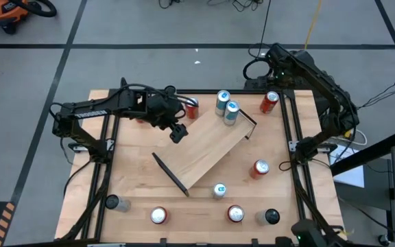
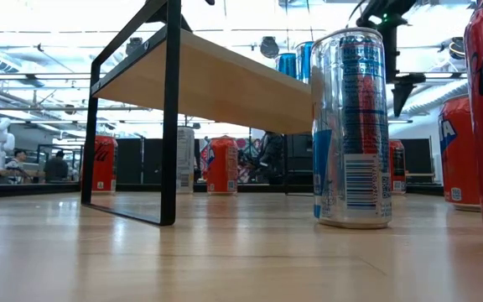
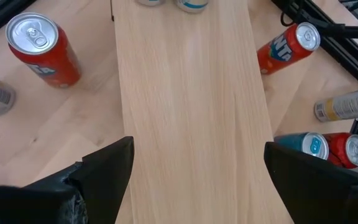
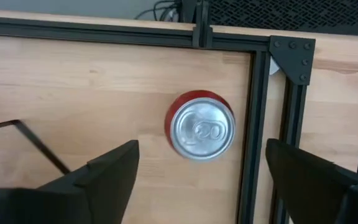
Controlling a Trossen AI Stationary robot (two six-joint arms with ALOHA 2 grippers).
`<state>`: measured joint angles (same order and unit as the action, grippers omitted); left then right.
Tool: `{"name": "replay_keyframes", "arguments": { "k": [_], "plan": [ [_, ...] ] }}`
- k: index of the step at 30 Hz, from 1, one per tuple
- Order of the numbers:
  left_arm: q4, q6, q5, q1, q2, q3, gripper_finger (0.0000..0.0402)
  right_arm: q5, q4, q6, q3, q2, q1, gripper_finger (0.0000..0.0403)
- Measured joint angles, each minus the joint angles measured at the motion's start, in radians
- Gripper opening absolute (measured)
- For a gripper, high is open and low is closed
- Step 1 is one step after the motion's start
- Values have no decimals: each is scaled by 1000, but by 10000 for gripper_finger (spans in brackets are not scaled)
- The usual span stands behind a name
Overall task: Place canned beverage on shelf
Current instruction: Put the top right red soda can on the shelf
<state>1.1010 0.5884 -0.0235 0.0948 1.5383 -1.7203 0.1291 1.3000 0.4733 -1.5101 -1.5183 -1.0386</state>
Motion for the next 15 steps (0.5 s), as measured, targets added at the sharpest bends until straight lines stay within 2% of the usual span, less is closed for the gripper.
{"name": "replay_keyframes", "arguments": {
  "k": [4, 15],
  "plan": [
    [-4, 1, 0, 0, 0, 0, 363, 0, 0, -22, 0, -37, -18, 342],
    [-3, 9, 0, -13, 0, 0, 363, -21, 5, -71, 0, -128, -43, 343]
  ]
}}
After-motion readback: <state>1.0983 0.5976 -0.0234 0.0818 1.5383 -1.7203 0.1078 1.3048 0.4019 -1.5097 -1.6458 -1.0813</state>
